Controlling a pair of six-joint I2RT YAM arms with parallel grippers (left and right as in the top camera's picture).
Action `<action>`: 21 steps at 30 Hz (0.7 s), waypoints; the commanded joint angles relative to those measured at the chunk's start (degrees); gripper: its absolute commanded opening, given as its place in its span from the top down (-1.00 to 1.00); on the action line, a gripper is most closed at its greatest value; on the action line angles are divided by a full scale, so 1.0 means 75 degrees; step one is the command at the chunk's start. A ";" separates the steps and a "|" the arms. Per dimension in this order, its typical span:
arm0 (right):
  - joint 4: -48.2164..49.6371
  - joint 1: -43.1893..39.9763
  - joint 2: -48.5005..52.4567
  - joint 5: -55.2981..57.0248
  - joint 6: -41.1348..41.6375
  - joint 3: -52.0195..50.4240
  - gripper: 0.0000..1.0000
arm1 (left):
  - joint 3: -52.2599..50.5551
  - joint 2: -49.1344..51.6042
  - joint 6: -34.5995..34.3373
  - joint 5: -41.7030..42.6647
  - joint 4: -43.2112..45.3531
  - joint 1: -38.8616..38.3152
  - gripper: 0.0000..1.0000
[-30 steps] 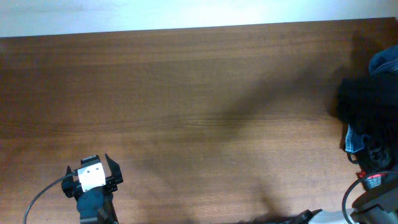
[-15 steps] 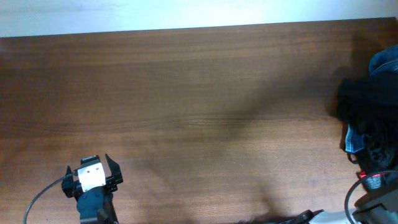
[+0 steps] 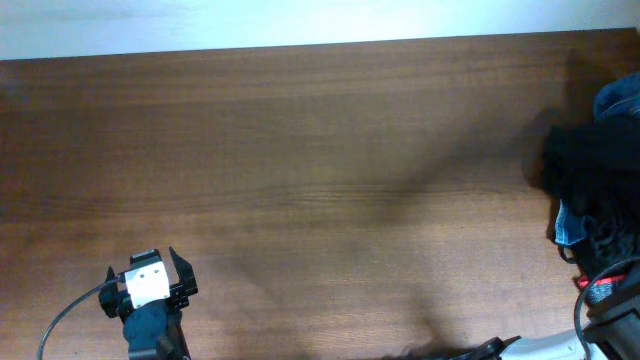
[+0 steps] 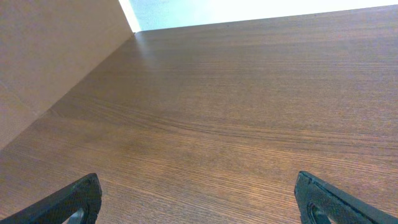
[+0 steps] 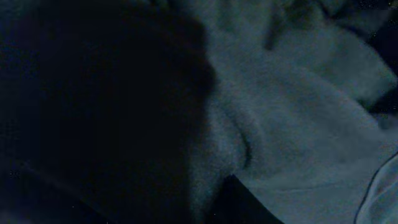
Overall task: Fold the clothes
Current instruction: 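Grasp the black garment in the pile with the right gripper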
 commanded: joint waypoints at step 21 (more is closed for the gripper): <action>-0.3229 0.1326 -0.0699 0.0361 -0.0184 0.5263 0.81 | 0.0000 -0.0076 0.0125 -0.0108 -0.0087 -0.0041 -0.99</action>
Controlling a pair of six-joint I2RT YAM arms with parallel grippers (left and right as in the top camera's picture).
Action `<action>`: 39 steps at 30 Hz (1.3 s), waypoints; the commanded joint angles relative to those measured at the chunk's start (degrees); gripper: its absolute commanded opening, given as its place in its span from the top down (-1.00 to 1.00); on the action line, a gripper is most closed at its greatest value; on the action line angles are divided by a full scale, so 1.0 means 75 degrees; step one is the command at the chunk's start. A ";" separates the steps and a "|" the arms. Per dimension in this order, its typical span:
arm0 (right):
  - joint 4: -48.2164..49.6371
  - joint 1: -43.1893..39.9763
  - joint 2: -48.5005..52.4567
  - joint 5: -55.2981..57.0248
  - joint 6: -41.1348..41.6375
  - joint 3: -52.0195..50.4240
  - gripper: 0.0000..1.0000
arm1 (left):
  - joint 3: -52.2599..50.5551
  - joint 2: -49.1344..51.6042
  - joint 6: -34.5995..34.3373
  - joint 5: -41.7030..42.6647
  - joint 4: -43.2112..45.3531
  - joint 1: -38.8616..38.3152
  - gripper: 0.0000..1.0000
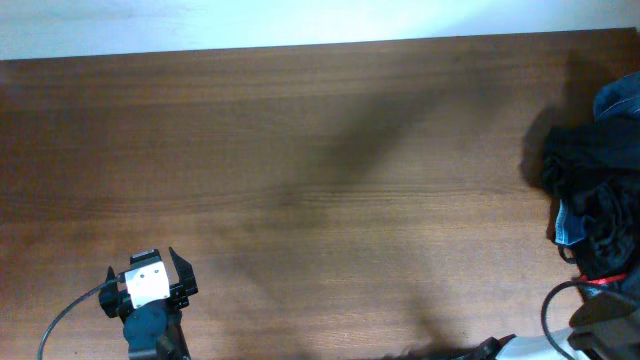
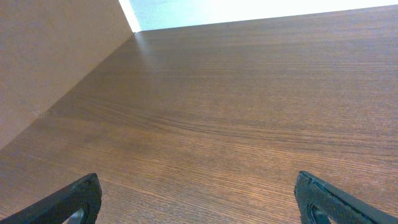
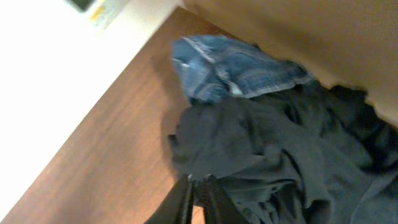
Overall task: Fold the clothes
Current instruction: 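Grasp the black garment in the pile with the right gripper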
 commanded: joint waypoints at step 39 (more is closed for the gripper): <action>0.4363 -0.3112 0.0166 -0.0481 0.2098 -0.6519 -0.98 | 0.0000 -0.0076 0.0125 -0.0108 -0.0087 -0.0041 -0.99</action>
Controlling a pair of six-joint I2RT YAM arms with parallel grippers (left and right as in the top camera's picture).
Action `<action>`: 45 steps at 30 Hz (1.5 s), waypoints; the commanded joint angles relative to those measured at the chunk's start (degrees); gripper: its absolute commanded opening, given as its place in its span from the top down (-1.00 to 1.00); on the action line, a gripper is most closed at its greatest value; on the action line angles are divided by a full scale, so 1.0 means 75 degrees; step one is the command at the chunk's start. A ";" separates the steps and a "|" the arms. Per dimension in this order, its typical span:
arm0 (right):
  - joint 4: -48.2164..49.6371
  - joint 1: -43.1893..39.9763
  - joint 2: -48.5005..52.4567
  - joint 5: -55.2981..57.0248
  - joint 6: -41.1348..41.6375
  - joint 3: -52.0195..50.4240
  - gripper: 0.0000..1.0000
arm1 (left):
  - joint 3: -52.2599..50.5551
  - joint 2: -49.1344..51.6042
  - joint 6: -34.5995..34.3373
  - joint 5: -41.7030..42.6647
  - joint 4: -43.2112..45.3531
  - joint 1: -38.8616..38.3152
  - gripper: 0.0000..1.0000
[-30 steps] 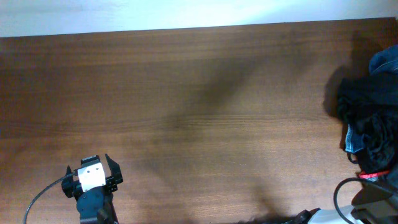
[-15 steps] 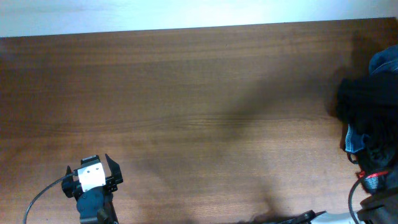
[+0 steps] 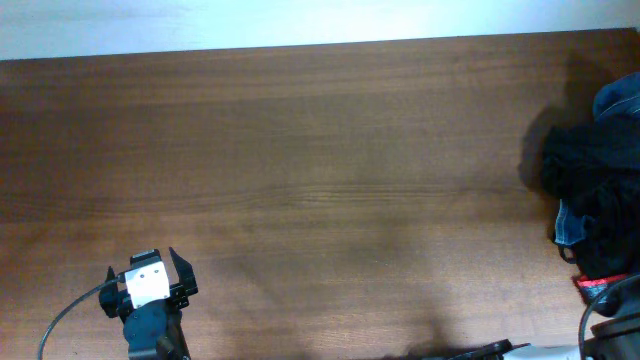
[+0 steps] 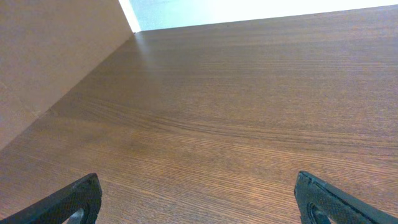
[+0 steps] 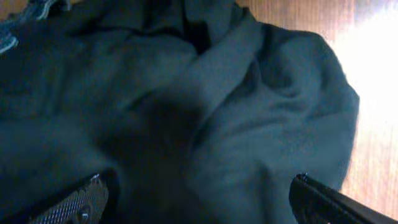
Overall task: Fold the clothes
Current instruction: 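Grasp the black garment in the pile with the right gripper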
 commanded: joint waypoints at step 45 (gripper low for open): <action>0.0595 0.1000 -0.0391 -0.2334 0.0149 0.0947 0.92 | 0.0000 -0.0076 0.0125 -0.0105 -0.0087 -0.0041 -0.99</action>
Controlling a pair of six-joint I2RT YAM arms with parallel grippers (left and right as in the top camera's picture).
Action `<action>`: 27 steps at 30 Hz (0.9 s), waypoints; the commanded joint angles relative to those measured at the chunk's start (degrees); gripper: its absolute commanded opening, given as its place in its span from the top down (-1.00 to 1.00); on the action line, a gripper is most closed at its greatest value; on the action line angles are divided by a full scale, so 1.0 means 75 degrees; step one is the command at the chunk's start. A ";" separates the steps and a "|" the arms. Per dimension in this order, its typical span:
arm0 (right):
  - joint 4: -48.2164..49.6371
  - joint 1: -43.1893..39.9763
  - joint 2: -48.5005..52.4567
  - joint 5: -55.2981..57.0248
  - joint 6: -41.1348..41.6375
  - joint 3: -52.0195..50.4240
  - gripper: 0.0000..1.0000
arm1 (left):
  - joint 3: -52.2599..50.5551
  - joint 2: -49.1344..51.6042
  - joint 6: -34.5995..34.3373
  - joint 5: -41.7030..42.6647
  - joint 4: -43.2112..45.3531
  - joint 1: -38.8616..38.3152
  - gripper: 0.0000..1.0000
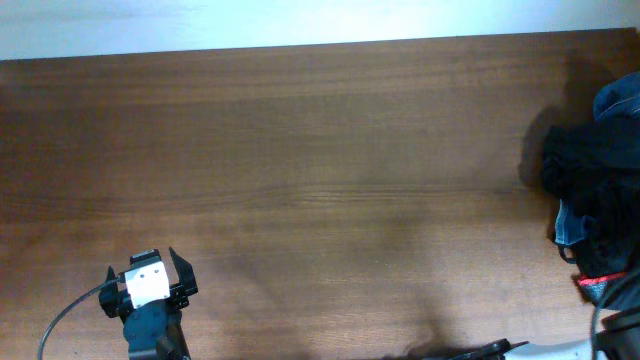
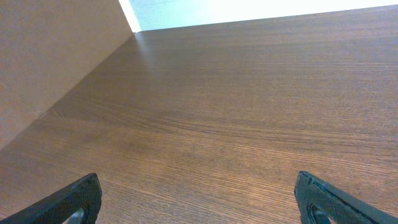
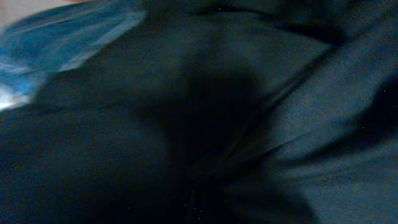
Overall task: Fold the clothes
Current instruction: 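Grasp the black garment in the pile with the right gripper, then lift the black garment and carry it left to table center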
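A heap of clothes lies at the table's right edge: a black garment [image 1: 590,180], blue denim [image 1: 620,100] behind it and a light blue piece [image 1: 567,228] at its side. The right wrist view is filled by the black garment [image 3: 298,106], with blue cloth [image 3: 56,43] at the upper left. My right gripper [image 3: 198,186] is pressed into the black cloth, its fingers together on a bunched fold. My left gripper [image 1: 142,264] sits at the front left, open [image 2: 199,208] over bare wood, far from the heap.
The brown wooden table [image 1: 320,170] stretches between the two arms. A pale wall [image 2: 56,56] rises along the table's left side. The right arm's cable [image 1: 598,335] shows at the bottom right corner.
The right gripper's fingers were spread wide over the black garment; now they are together, sunk deeper into the cloth. The left arm has not moved.
The right wrist camera was first buried in grey-blue cloth. Then it was clear of the heap with its fingers shut and nothing in them. Then the fingers were open just above the black garment, and now they are shut in it. The left gripper stayed open throughout.
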 commanded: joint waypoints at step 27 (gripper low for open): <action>-0.3314 0.4287 -0.2326 0.0685 -0.2343 0.6012 0.92 | 0.0000 -0.0076 0.0125 -0.0105 -0.0087 -0.0041 -0.99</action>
